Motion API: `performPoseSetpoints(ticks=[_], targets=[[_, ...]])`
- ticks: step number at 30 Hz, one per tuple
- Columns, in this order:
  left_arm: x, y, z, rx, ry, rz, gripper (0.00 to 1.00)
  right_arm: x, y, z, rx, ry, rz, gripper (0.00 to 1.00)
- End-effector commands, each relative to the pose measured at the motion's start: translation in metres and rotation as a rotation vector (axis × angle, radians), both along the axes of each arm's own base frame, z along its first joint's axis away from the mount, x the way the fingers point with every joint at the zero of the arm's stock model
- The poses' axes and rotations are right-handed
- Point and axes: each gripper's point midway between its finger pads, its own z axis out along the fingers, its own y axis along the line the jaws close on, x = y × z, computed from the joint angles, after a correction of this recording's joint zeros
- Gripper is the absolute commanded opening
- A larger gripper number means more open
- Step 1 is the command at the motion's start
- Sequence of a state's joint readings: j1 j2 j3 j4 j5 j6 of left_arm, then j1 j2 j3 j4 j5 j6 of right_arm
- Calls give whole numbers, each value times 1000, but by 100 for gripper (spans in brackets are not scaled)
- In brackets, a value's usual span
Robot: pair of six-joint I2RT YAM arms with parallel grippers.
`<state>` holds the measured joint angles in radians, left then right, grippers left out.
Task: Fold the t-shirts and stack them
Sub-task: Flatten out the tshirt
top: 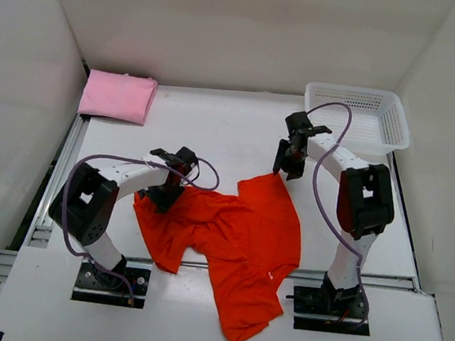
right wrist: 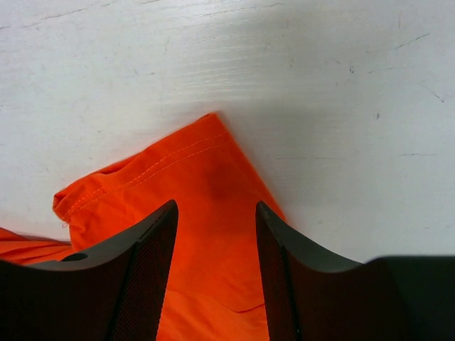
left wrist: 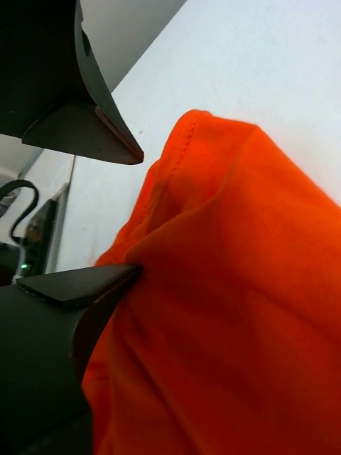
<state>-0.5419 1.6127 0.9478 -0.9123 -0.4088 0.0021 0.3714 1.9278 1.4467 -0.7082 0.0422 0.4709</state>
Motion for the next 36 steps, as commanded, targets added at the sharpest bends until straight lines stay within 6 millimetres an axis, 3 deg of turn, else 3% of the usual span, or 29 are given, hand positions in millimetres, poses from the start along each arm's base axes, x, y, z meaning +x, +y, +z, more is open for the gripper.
performPoseSetpoints(ticks=[1, 4, 8, 10, 12, 13, 16, 18, 19, 27, 33, 35, 36], targets=[[-5, -18, 24, -124, 38, 8, 69, 8, 3, 13, 34, -20, -6, 53], [-10, -28, 56, -232, 40, 18, 69, 11, 3, 19, 34, -40, 13, 53], [-36, -29, 63, -269, 130, 21, 69, 13, 5, 22, 43, -49, 25, 53], [-45, -21, 55, -235, 159, 28, 69, 15, 7, 21, 51, -45, 28, 53], [-51, -5, 33, -150, 181, 37, 70, 22, 12, 17, 58, -39, 32, 53], [-40, 2, 27, -103, 128, 35, 70, 24, 13, 11, 58, -27, 21, 53], [-34, 18, 13, -8, 90, 36, 70, 32, 14, 7, 51, -18, -11, 54], [-22, 19, 7, 6, 34, 36, 70, 37, 10, 5, 25, -27, -50, 55], [-21, 20, 5, 12, 22, 36, 70, 35, 10, -5, 20, -3, -63, 56], [-9, 2, 0, -73, 6, 32, 66, 33, 7, -29, -10, 61, -148, 58], [-39, -12, 1, -155, 158, 25, 70, 27, 10, -39, -43, 80, -125, 58], [-42, -13, 3, -160, 174, 26, 70, 29, 10, -42, -48, 83, -116, 50], [-43, -15, 3, -169, 180, 26, 70, 25, 15, -46, -43, 97, -104, 38]])
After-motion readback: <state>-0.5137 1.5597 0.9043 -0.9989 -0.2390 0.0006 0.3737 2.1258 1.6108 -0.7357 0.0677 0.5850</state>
